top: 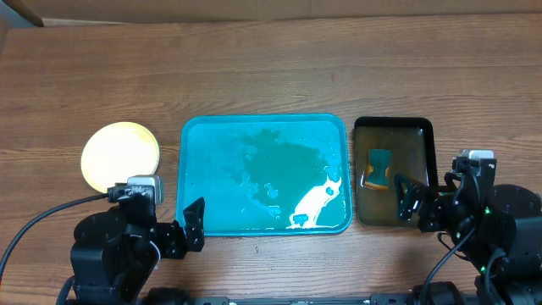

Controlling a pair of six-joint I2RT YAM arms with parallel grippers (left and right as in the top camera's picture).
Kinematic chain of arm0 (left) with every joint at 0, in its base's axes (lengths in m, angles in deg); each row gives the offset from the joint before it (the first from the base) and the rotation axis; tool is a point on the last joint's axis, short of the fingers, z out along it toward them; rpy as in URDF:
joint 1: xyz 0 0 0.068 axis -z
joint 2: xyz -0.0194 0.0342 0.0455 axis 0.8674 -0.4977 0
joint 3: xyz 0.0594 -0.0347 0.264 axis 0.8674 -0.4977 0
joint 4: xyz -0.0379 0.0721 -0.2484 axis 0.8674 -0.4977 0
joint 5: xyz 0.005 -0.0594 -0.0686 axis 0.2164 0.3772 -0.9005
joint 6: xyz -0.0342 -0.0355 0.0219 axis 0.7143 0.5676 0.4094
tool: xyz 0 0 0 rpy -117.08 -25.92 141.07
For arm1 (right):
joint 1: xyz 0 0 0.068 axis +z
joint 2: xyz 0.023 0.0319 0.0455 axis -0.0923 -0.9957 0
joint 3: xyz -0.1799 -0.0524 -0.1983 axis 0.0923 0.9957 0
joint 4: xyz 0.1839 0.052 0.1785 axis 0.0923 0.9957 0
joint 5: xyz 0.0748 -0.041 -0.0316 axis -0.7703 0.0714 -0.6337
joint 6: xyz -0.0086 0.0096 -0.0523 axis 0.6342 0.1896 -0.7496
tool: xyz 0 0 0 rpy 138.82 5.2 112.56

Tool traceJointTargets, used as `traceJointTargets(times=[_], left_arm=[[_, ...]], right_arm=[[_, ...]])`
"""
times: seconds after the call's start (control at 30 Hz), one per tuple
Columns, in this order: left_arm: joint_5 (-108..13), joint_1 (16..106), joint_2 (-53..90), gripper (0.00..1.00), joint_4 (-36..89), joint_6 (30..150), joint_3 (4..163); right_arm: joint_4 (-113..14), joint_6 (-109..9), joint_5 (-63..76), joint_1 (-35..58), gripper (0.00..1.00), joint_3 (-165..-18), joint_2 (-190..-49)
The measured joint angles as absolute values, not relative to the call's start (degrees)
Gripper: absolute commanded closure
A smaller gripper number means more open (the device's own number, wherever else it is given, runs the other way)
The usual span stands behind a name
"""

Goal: Clean dirty plates on tray and stack at the side

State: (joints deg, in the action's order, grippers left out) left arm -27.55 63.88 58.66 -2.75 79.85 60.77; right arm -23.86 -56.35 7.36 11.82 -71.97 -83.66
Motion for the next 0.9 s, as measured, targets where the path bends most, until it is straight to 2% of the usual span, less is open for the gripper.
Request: traceJointTargets(times=[0.9], left_arm=[[-27.6, 63.9, 58.7, 0.0, -4.3, 79.9, 60.4]], right_arm=[[-24.8, -56.7, 10.4, 11.8, 0.0, -71.6, -81.4]])
